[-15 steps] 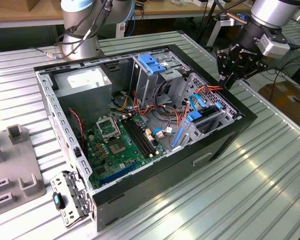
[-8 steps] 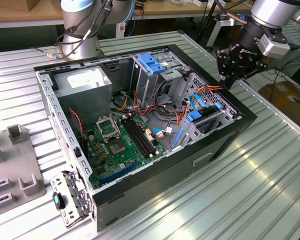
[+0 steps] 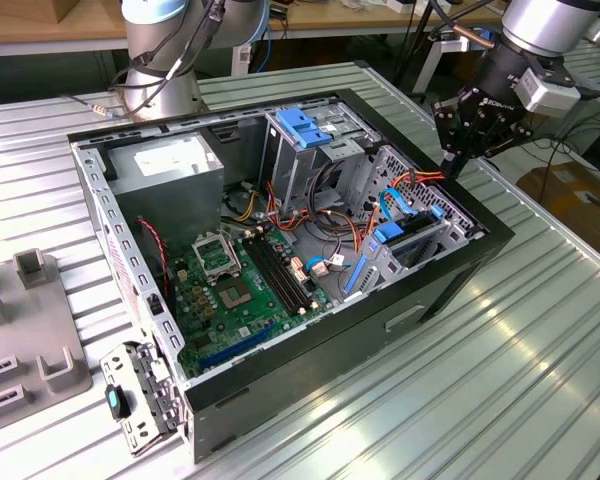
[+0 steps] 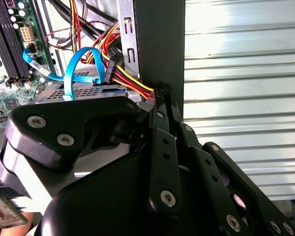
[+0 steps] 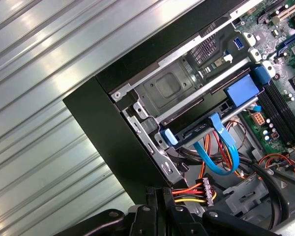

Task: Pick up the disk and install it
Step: 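Insert the second disk wire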

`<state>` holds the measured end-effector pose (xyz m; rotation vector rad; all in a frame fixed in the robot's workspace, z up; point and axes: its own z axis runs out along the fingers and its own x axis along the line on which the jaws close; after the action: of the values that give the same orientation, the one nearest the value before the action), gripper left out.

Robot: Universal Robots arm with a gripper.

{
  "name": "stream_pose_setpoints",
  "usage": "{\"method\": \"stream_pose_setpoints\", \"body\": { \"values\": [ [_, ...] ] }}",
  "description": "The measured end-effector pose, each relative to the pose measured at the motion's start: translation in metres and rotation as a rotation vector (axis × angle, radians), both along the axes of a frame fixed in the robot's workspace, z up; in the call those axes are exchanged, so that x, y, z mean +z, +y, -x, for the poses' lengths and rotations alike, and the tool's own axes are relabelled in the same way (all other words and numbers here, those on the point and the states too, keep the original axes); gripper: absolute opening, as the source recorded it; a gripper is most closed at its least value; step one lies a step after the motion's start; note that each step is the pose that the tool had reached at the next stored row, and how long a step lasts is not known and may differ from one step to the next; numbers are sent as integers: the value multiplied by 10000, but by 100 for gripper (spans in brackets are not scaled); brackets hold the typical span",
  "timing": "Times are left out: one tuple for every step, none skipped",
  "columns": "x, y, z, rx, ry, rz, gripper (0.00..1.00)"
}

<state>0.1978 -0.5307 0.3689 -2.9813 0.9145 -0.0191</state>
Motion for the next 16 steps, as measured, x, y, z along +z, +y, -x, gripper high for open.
{"method": "stream_pose_setpoints", "body": {
  "values": [
    [0, 0, 0, 0, 0, 0, 16],
    [0, 0, 0, 0, 0, 0, 16],
    [0, -1, 0, 0, 0, 0, 16],
    [0, -1, 0, 0, 0, -1, 17],
    [0, -1, 0, 0, 0, 0, 17],
    [0, -1, 0, 0, 0, 0, 24],
    [0, -1, 0, 0, 1, 0, 24],
    [-1, -1, 0, 2, 0, 0, 24],
    [-2, -2, 0, 14, -2, 1, 24],
    [-3, -1, 0, 15, -2, 0, 24],
    [-5, -1, 0, 17, -2, -1, 24],
    [-6, -1, 0, 28, -5, -4, 24],
    [-7, -1, 0, 30, -5, -4, 24],
    [-6, -1, 0, 31, -5, -3, 24],
    [-6, -1, 0, 31, -5, -3, 24],
    [-6, -1, 0, 31, -5, -3, 24]
  ]
}}
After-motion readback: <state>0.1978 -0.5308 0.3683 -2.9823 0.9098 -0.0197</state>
